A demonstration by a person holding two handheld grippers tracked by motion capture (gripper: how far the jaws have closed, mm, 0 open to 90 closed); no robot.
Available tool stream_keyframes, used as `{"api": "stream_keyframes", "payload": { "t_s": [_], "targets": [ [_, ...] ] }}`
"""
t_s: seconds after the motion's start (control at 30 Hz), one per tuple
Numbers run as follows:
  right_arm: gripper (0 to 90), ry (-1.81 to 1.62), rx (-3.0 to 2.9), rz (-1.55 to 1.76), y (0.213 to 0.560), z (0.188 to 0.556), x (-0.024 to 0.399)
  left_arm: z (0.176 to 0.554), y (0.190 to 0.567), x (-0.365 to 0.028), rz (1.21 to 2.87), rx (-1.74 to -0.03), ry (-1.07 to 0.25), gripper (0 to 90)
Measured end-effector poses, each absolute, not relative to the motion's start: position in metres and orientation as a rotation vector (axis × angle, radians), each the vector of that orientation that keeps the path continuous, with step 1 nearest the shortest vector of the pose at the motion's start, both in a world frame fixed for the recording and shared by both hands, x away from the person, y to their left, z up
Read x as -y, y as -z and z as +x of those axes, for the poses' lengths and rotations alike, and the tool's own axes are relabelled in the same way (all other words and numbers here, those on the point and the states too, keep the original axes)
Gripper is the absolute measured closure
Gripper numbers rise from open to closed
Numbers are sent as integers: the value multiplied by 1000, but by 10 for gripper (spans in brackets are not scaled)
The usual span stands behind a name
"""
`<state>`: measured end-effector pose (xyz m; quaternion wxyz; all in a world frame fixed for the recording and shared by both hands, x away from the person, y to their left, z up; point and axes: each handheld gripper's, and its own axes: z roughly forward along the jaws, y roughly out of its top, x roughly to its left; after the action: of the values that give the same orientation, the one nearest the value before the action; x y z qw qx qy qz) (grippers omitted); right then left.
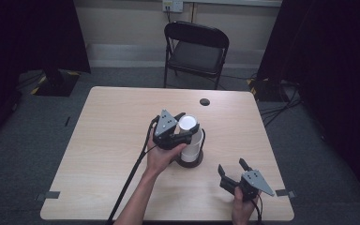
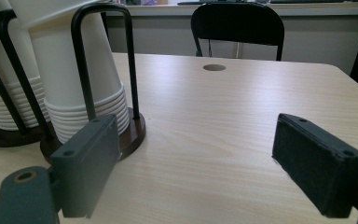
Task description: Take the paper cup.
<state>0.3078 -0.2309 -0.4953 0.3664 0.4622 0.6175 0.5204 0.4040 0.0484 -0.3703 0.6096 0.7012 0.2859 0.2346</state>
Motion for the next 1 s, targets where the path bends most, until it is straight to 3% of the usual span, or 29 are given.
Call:
{"api": "stream_keyframes", "payload": {
  "t_s": [1.0],
  "targets": [
    [140,-1336,-1586,1187,495,308,231,395,357,-64,1538,-662,-535,352]
  ]
}}
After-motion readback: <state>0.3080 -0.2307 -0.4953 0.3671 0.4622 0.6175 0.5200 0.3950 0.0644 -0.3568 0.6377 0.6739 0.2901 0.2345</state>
